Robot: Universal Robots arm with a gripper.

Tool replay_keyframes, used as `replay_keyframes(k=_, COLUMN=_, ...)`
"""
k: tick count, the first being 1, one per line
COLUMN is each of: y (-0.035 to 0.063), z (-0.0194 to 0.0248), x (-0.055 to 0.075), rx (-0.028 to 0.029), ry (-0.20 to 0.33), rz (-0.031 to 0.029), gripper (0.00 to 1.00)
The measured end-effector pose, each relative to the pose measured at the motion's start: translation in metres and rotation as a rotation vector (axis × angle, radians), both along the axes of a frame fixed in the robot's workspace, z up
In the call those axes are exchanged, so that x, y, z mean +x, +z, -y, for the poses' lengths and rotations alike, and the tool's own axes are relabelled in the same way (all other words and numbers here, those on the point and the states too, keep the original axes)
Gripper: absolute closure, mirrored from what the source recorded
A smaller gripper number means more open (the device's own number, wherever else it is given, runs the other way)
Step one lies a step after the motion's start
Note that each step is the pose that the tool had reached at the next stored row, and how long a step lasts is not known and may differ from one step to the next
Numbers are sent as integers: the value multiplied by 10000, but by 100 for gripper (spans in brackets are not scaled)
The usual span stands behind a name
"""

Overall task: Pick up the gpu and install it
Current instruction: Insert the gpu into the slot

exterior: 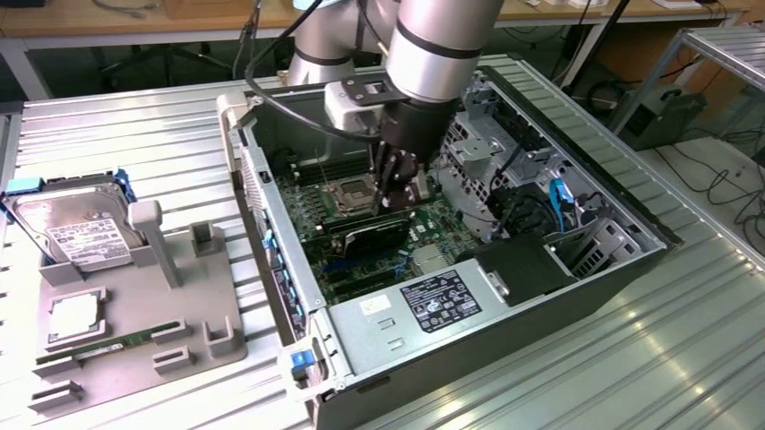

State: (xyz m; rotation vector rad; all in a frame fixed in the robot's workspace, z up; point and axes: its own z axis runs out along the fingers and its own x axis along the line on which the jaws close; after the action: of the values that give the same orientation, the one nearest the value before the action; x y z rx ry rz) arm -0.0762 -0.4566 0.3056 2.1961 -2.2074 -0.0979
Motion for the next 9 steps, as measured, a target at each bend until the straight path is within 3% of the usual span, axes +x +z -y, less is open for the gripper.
replay_keyframes(k=4, y=0, z=0, x=116, rx=1, ry=11, rz=-90, gripper=89)
replay_keyframes(k=9, y=0, z=0, x=126, rx=0, ry=14, rz=-98, gripper=89)
